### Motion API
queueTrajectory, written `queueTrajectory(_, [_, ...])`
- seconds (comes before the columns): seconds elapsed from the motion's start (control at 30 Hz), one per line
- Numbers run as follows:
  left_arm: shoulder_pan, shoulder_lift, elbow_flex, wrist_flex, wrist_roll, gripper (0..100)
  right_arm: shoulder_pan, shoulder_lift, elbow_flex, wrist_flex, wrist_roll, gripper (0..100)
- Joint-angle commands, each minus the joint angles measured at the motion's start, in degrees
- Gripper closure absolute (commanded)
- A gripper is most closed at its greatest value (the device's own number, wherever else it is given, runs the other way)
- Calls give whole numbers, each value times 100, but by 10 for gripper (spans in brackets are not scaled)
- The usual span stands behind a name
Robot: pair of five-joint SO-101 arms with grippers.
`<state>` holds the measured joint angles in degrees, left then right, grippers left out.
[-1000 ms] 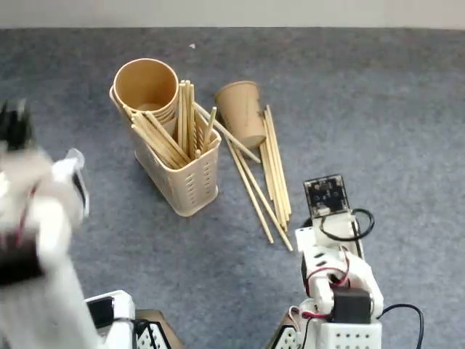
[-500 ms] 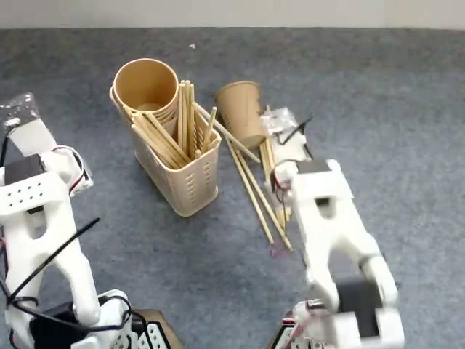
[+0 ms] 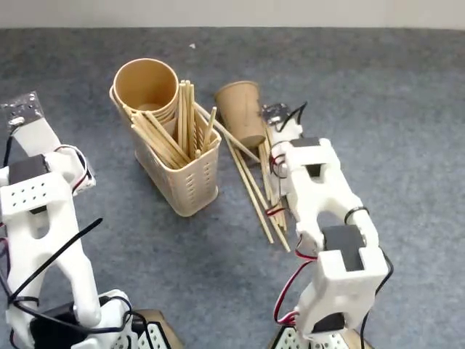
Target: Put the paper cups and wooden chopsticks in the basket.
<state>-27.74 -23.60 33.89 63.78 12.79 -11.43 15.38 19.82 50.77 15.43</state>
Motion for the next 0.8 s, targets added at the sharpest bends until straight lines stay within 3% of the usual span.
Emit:
queueTrajectory(0.0, [92, -4, -31, -70, 62, 842, 409, -277, -163, 127, -88, 994])
queueTrajectory(0.17, [92, 22, -31, -79, 62, 842, 734, -1516, -198, 119, -316, 994])
queueTrajectory(0.4, [92, 31, -31, -88, 62, 842, 523, -3943, -163, -13, -765, 994])
queueTrajectory(0.57, [92, 31, 163, -396, 62, 842, -242, -5059, -171, -980, -1064, 994])
queueTrajectory(0.77, [92, -13, 505, -905, 62, 844, -1684, -5305, -171, -2018, -1108, 994])
